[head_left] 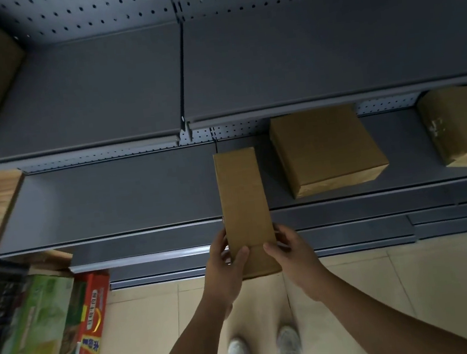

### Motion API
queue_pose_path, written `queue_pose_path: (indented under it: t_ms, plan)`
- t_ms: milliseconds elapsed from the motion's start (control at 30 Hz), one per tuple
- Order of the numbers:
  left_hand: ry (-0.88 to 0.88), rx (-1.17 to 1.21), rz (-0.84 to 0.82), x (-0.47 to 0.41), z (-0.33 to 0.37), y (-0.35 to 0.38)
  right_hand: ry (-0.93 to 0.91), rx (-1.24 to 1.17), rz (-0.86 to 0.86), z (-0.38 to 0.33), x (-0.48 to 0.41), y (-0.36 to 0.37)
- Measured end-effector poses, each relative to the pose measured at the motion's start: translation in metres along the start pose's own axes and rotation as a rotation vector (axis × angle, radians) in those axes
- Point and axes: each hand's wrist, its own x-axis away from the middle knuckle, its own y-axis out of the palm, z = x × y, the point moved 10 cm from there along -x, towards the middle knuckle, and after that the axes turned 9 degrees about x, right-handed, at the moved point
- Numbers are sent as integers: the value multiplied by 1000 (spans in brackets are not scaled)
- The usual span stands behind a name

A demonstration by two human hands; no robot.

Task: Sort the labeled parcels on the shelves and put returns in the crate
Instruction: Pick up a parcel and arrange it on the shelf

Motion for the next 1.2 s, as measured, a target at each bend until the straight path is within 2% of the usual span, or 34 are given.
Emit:
queue_pose_path:
  t_ms: [167, 300, 500, 667, 900, 1033, 1200]
  plan:
    - [22, 56, 3, 38, 12, -7, -35, -19, -11, -12, 38, -4]
    - [28, 68, -6, 58, 16, -12, -9, -125, 11, -11, 57, -6]
    - [0, 117, -81, 74, 22, -15, 29, -127, 67, -13, 72, -14]
    - [-31, 178, -155, 83, 26, -14, 134, -349, -177, -10, 84, 5]
    - [-3, -31, -189, 88, 36, -12, 123, -324, -126, -9, 89, 0]
    - [-63, -47, -234, 98, 43, 1, 92, -269, -92, -12, 93, -2]
    - [19, -117, -194, 97, 47, 4, 41, -218, -56, -18, 98, -6]
